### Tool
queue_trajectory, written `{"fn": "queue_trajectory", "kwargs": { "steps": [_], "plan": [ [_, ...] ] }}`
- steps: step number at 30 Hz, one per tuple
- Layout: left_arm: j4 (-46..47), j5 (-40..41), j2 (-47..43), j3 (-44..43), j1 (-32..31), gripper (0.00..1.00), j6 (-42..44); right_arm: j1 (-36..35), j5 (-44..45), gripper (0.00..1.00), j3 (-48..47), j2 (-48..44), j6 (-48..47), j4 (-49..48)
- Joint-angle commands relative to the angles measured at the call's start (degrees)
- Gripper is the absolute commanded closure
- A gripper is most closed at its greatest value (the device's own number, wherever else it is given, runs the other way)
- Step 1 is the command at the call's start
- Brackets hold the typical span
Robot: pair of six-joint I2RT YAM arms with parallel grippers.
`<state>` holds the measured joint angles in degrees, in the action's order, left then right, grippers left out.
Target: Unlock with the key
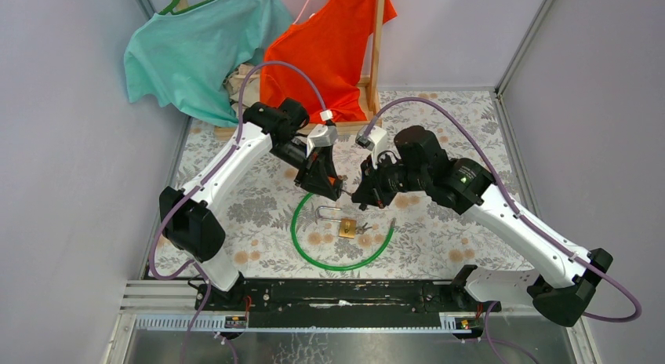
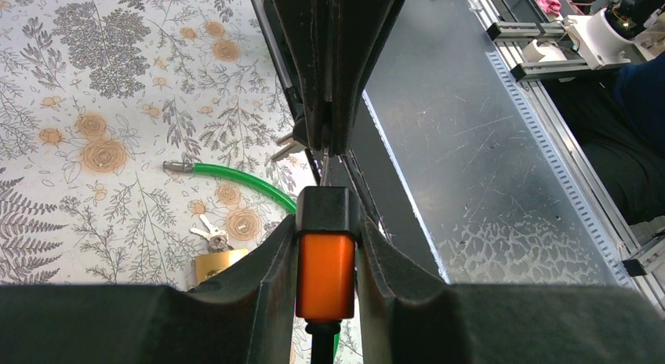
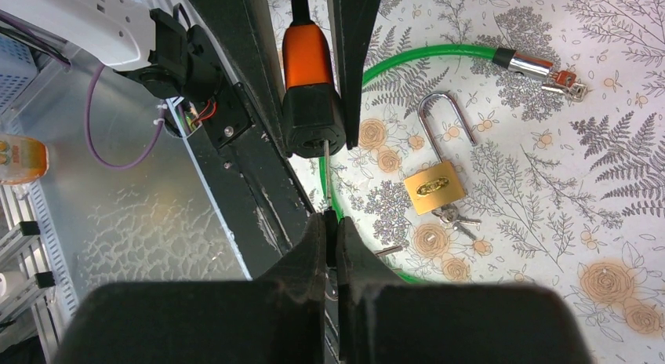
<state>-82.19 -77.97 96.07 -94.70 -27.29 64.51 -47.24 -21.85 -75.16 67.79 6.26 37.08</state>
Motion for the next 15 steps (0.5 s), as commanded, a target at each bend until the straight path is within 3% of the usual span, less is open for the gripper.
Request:
{"fn": "queue_trajectory", "kwargs": {
  "steps": [1,15],
  "plan": [
    [-0.9,-3.1,-1.2,-2.2,-0.3,0.98,-0.8,-0.4,1.6,1.0,-1.2,0.5,-0.7,-0.5],
    [-0.9,-3.0,-1.1,-2.8,-0.3,0.98,-1.2,-0.8,3.5,1.0,-4.6,-1.1,-1.6,1.7]
  ]
}}
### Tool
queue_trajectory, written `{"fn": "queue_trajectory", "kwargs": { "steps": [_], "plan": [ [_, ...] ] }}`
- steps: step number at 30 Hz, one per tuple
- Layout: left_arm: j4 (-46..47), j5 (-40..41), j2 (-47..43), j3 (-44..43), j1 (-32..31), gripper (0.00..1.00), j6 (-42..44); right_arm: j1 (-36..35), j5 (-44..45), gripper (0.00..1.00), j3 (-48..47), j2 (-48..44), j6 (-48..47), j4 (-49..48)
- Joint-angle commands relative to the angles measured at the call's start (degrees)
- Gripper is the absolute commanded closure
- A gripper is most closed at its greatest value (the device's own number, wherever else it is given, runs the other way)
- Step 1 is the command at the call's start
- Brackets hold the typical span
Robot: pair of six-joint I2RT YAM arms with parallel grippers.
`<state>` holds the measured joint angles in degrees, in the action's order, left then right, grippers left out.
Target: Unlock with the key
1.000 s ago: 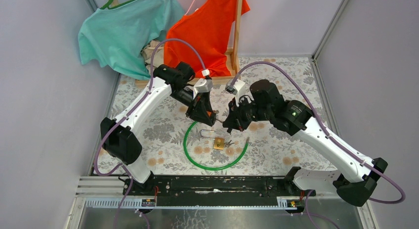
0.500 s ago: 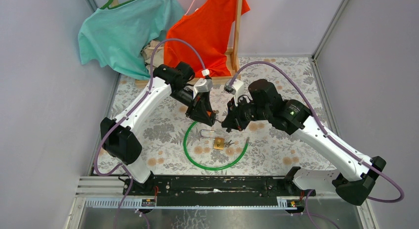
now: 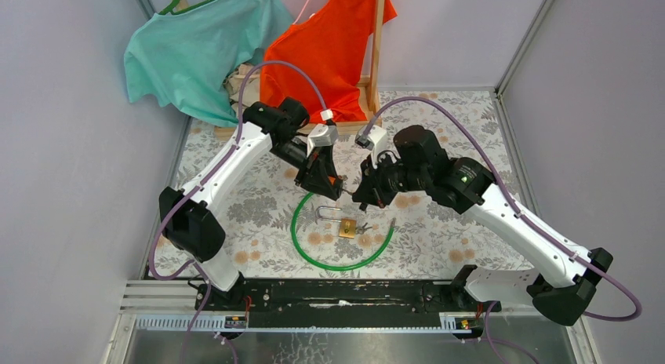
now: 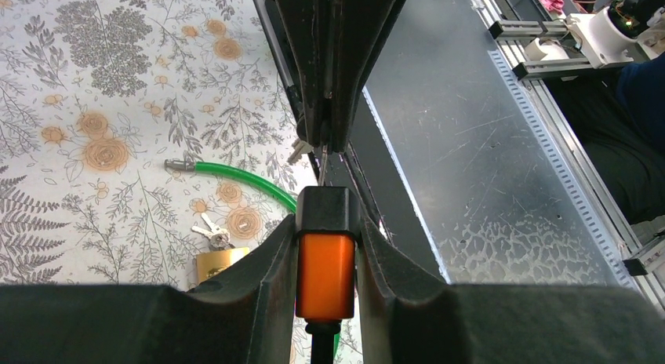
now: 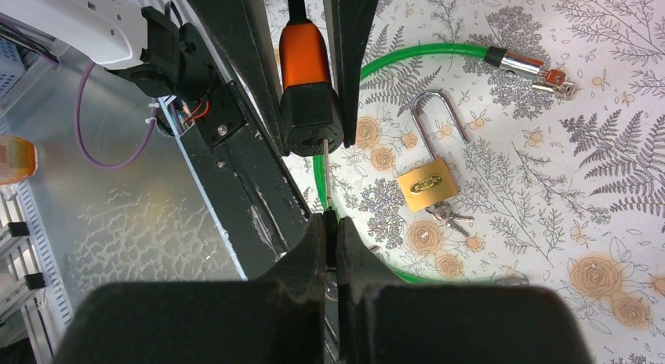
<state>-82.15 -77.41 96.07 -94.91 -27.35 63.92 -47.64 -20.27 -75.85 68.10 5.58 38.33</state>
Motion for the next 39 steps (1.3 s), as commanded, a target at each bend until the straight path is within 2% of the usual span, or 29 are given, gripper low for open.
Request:
{"fn": "queue_trajectory", "kwargs": {
  "steps": [1,29,39],
  "plan": [
    [-0.9,-3.5,-1.0,-2.5,-0.2,0.98,-0.6,-0.4,1.7,1.0,-4.3,-1.5,-0.9,0.5],
    [-1.0,-2.5,-0.3,-2.5,-0.3,0.97,-0.9,-1.4,0.2,1.0,-5.5,2.1,-0.1,-3.6],
    [-1.1,-1.5,0.0,-2.8,-0.2,0.98,-1.5,-2.2,1.0,1.0,-3.6,0.3,0.1,-4.4]
  ]
}}
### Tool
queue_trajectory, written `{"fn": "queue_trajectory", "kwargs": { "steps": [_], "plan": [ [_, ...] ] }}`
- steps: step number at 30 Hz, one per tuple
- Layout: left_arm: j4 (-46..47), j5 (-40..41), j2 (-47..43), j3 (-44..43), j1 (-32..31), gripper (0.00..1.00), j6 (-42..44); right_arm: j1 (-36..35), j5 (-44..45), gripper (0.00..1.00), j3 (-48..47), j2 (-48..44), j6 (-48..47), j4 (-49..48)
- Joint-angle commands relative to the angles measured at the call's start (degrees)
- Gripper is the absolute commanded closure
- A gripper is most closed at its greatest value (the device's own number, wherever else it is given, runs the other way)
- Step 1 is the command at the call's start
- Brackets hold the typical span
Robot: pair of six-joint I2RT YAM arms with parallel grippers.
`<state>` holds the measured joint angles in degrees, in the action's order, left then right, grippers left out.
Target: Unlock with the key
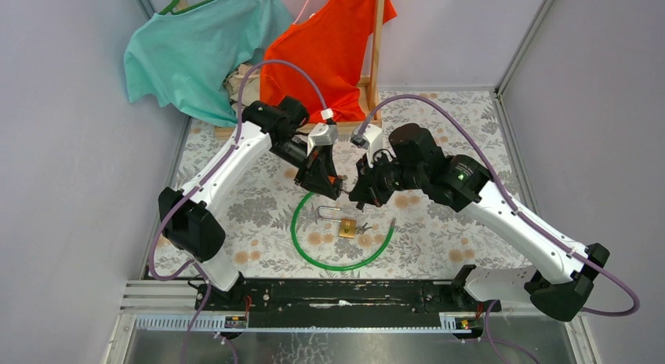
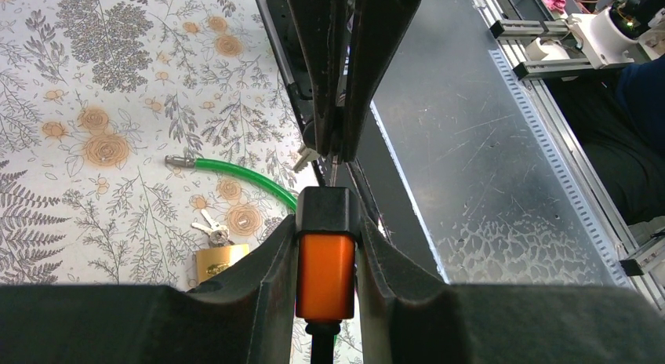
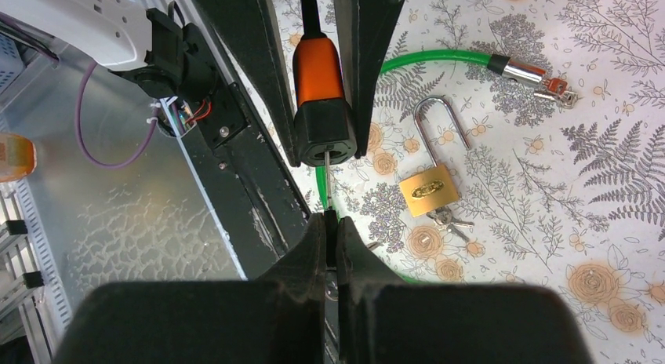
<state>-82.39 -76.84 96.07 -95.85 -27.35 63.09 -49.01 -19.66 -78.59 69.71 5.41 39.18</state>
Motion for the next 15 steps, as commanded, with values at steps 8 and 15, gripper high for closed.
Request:
{"fn": "queue_trajectory", "kwargs": {
  "steps": [8,15],
  "plan": [
    [-0.8,-2.5,0.0,-1.8,-0.2,0.97,-0.8,-0.8,2.2,1.0,-0.4,-0.7,1.1,-7.7],
    [-0.8,-2.8,-0.6,-1.1,-0.2,0.97,-0.3,-0.8,4.0,1.0,-1.5,1.7,2.2,-12.5]
  ]
}}
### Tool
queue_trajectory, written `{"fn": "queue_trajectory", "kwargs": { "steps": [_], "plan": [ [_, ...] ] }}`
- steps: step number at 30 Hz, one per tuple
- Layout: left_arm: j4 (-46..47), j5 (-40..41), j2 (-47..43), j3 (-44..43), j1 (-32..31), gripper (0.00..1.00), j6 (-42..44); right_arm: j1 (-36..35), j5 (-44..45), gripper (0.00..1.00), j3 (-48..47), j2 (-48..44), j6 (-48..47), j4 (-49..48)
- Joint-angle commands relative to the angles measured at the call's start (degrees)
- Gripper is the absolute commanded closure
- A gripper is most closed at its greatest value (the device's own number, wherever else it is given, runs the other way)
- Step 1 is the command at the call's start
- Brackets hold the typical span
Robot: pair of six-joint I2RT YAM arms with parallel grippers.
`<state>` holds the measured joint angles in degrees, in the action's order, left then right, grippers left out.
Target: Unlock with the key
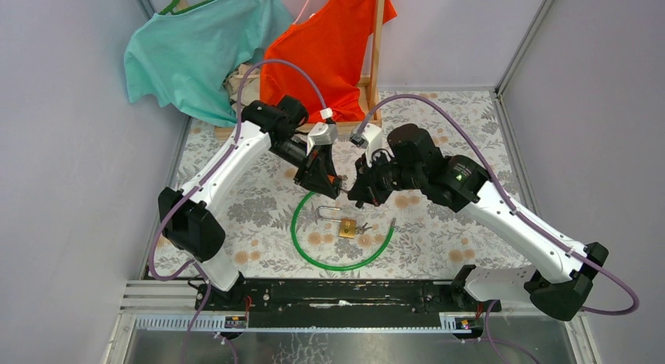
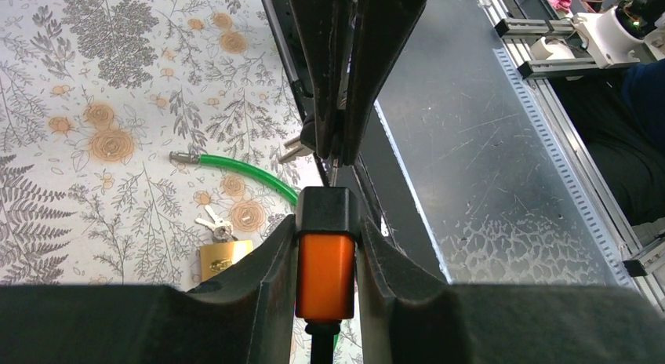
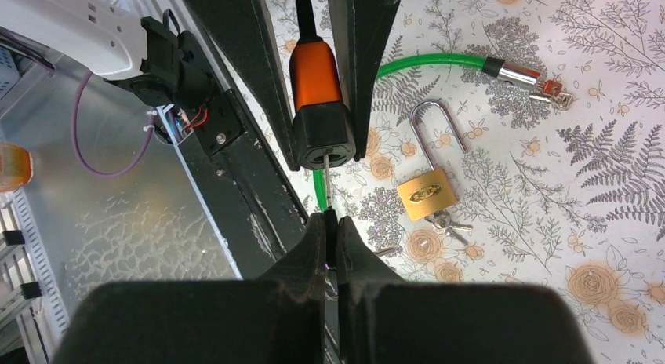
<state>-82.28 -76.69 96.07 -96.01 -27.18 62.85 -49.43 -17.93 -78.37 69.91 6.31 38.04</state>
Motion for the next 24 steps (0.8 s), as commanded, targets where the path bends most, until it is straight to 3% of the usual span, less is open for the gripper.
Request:
{"fn": "queue_trajectory", "kwargs": {
  "steps": [1,8,13,20,24],
  "plan": [
    [-0.9,-3.0,-0.6,-1.0,-0.4,0.97,-0.1,-0.4,2.0,1.0,-1.7,2.0,1.8,-12.4],
    [-0.9,-2.5,-1.2,-0.1,-0.7,0.97,0.3,-0.3,2.8,1.0,-3.0,4.1,1.5,-15.6],
    [-0.9,-1.6,-1.4,0.2,-1.4,0.97,0.9,-0.3,1.7,1.0,-7.6,5.4,-0.6,-12.6],
    [-1.0,-2.3,-1.8,-0.3,-1.4,0.97,1.4,0.3,-0.7,1.0,-0.8,1.6,2.5,-19.0],
    [-1.0,-2.1,-1.8,-0.6,-2.1,0.96,1.5,4.4,-9.5,1.0,4.8,-0.9,5.6,-25.9]
  ]
}}
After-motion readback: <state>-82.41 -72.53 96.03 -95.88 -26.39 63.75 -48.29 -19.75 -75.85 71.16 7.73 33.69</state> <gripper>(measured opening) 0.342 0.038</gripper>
